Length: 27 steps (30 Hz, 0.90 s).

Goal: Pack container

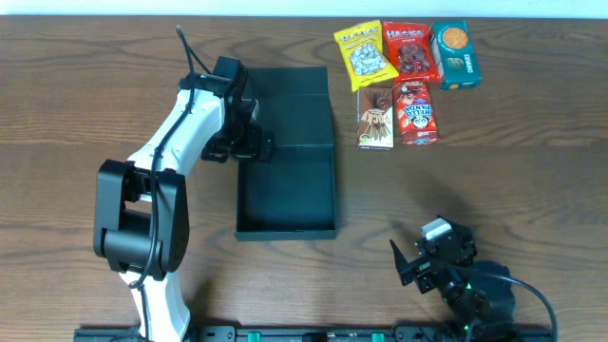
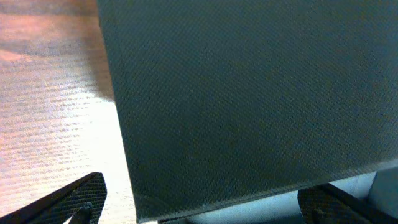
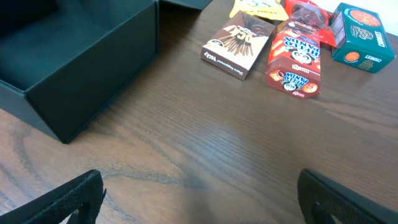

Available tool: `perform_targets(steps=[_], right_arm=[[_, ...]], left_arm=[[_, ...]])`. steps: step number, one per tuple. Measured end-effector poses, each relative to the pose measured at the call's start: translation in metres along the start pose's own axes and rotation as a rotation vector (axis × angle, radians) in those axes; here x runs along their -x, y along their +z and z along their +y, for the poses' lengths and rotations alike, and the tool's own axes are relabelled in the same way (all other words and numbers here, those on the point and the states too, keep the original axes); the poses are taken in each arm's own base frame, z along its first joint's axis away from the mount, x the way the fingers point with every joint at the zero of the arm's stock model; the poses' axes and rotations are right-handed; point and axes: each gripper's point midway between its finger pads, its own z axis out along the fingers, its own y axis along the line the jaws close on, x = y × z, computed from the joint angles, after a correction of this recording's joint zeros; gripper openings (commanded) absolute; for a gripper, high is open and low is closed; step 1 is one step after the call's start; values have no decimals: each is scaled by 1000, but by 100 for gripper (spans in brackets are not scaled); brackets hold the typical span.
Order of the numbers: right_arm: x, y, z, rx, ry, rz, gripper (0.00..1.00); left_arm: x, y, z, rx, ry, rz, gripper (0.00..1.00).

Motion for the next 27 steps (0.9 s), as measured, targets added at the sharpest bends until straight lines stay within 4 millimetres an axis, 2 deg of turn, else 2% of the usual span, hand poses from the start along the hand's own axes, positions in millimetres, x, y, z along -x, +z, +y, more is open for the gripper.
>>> perform_targets(steps=[4,6,9,12,13,17,22,27], right_arm=[[0,0,0,0,0,0,99],[0,0,0,0,0,0,100],[0,0,0,0,0,0,99],[0,0,0,0,0,0,99],[0,0,0,0,0,0,99],[0,0,0,0,0,0,99],[0,0,0,0,0,0,99],[0,0,0,0,0,0,99]], left_arm=[[9,0,8,48,31,-39,75],[16,-1,10,66,49,-66,70],[26,-2,13,85,64,-105,69],[31,-3,13,89,69,-128,74],[32,-3,14,90,71,-130,78],[29,-2,12,79,56,-119,79],[19,-1,7,43,-21,-81,67],[12,0,4,25,-108,-52,61]])
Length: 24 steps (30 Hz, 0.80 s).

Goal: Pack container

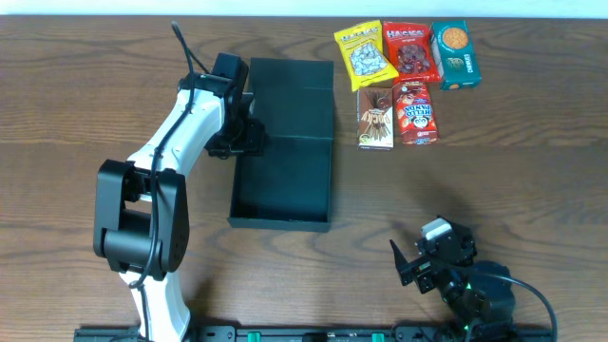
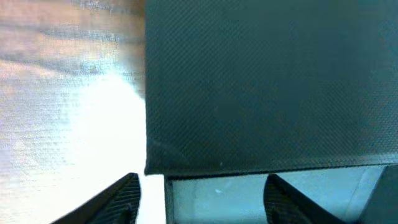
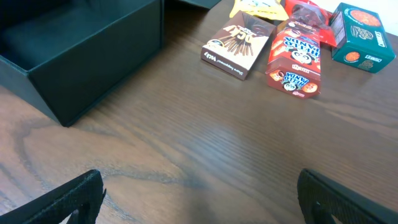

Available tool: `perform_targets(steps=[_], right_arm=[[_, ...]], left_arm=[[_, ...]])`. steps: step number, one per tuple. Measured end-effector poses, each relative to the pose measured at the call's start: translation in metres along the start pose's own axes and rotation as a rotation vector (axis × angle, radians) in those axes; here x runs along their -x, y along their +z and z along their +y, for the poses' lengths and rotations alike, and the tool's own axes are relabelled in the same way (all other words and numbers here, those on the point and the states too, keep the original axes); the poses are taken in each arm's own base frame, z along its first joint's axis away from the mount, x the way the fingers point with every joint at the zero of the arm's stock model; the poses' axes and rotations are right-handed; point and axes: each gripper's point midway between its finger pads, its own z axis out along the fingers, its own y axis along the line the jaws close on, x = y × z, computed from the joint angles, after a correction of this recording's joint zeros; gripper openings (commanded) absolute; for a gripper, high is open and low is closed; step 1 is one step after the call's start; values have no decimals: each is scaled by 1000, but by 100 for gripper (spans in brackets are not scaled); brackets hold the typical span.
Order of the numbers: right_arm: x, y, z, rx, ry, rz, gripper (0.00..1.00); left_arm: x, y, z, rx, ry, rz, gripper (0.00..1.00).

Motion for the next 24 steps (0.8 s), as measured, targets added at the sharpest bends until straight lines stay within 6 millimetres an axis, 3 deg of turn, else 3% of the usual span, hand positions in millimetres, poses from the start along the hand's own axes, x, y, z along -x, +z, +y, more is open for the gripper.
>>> perform_targets(steps=[19,22,24], right_arm=[[0,0,0,0,0,0,99],[0,0,0,0,0,0,99],[0,0,0,0,0,0,99]], left_arm=[[-15,0,0,-1,-167,64,40],[-17,-1,-1,-7,-174,70,40],[-17,-1,-2,-11,-181,73,47]])
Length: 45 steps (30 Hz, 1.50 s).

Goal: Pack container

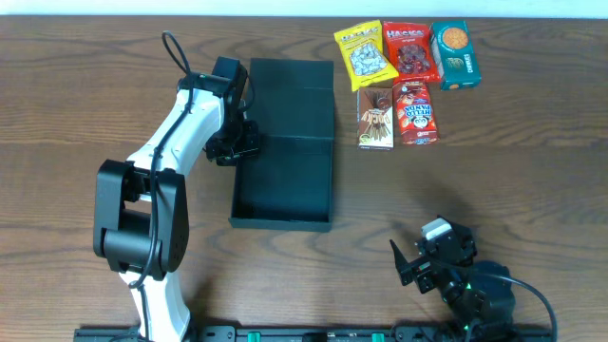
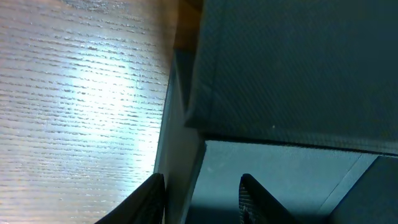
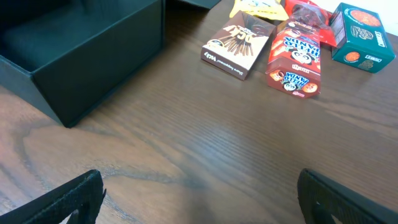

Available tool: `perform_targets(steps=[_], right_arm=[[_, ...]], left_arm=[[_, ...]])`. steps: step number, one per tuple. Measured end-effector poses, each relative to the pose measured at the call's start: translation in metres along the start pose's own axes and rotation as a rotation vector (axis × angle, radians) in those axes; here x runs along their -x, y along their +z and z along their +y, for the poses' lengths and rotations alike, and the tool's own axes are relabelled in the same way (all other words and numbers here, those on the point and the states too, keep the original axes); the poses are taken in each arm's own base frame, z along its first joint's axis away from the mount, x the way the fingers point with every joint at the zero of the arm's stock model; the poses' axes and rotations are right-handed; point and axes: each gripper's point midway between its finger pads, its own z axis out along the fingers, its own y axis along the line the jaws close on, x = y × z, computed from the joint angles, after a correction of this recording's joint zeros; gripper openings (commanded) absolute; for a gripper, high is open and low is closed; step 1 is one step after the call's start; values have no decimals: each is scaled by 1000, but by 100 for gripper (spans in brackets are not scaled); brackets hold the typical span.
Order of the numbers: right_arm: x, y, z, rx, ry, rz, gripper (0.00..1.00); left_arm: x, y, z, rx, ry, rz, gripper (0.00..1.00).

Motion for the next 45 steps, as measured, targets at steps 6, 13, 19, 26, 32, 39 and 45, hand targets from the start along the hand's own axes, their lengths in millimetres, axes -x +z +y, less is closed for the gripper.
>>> perform_targets(steps=[6,13,19,26,32,39,45], right_arm=[[0,0,0,0,0,0,99],[0,0,0,0,0,0,99],[0,0,0,0,0,0,99],[11,0,1,8,3,-47,99],[124,-39,35,265,22,-548,99],[185,-153,99,770,-73,-930,99],[185,-207,121,1001,-69,-968,99]], left_arm=[[-1,0,-2,-13,-13,6,56],[-8,-1,0,-4,-21,34,50],[0,-25,-5,-13,-12,14,84],[5,-86,-20,-67,50,-124,97],[3,-158,-32,-143,126,-334,95],[-3,-184,-32,-164,140,-402,95],[-3,-185,-35,-182,144,-401,95]])
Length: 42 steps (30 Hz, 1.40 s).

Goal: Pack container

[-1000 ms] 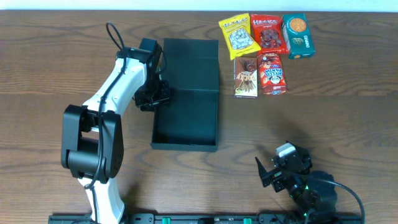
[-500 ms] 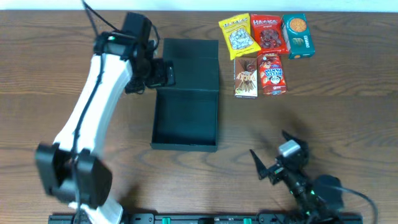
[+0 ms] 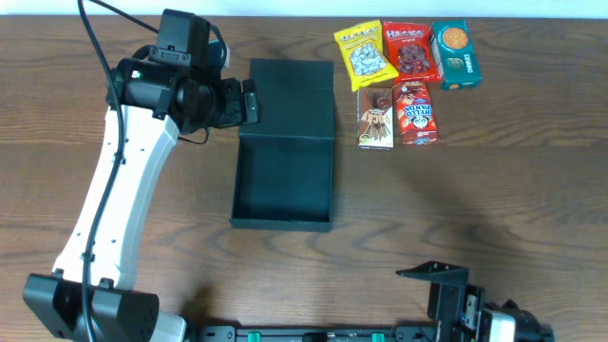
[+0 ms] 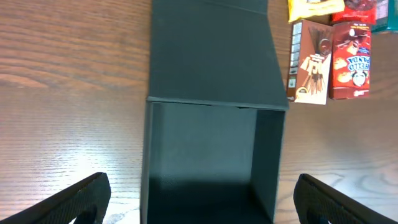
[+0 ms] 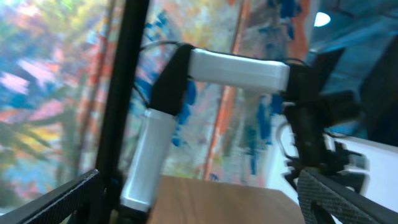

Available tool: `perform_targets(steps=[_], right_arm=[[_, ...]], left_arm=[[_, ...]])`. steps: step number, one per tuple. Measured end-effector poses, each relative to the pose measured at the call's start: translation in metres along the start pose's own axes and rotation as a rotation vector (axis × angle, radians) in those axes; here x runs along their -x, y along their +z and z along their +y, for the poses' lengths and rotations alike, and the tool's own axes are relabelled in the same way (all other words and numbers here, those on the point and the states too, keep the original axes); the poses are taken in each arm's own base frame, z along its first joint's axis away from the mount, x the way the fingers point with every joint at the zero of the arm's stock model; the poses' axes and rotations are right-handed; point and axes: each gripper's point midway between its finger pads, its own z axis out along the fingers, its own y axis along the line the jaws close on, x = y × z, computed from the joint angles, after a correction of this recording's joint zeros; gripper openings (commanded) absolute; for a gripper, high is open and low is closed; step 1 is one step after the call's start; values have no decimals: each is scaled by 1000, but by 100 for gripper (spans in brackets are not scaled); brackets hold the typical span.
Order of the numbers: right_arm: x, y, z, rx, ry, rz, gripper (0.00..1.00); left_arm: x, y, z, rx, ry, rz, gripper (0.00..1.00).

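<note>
A black box (image 3: 284,182) lies open in the middle of the table, its lid (image 3: 290,97) folded flat at the far end. The left wrist view looks straight down into the box (image 4: 202,158), which holds nothing. My left gripper (image 3: 236,103) hangs open above the lid's left edge, its fingers (image 4: 74,199) spread wider than the box. Five snacks lie at the far right: a yellow bag (image 3: 364,52), a red bag (image 3: 408,49), a teal box (image 3: 454,54), a brown stick-biscuit box (image 3: 374,118) and a red biscuit box (image 3: 415,112). My right gripper (image 3: 445,285) stands open at the near edge.
The right wrist view points up and across the room at the white left arm (image 5: 230,65) and a colourful backdrop. Bare wood lies between the box and the right arm.
My left gripper, nearly shut low against the box's left wall, now hangs high and wide open. The right arm has drawn back towards the near edge and its camera has tilted up off the table.
My left gripper stood open against the lid at the box's left side. The box then lay slightly farther back and left, with the jaws narrower. They were then almost shut at the left wall. Now the gripper is raised and open, and the box lies open.
</note>
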Motion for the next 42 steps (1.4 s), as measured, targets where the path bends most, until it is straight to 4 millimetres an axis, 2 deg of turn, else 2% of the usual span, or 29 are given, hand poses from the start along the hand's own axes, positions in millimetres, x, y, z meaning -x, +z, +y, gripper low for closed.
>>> perform_targets(steps=[2,4,6,9,11,14,20,24,28,29,31,34,42], right_arm=[[0,0,-8,-34,72,-10,99],[-12,-2,-33,-147,229,0,99],[-35,-10,-63,-282,386,37,99],[-63,-22,-100,-448,533,95,99],[-70,-28,-120,-532,582,137,99],[-67,-37,-158,-664,628,213,99],[-64,-58,-231,-811,655,370,99],[-74,-74,-282,-887,653,493,99],[-91,-103,-333,-1029,641,643,99],[-95,-116,-354,-1095,626,697,99],[-101,-133,-375,-1171,608,761,99],[-104,-164,-421,-1315,551,859,99],[-122,-212,-512,-1494,440,985,99]], left_arm=[[1,0,-2,-12,2,-3,96],[2,0,-4,-19,2,-5,95],[1,0,-4,-24,2,-3,96],[0,0,-5,-29,1,2,95],[0,0,-5,-29,2,1,96],[0,0,-5,-29,2,1,96],[0,0,-5,-29,2,1,95],[0,0,-5,-28,2,1,96],[1,0,-4,-21,2,0,95],[1,0,-3,-17,2,-4,95],[3,0,-1,-2,2,-11,95],[5,0,3,18,3,-22,96],[18,-1,5,38,13,-80,96]])
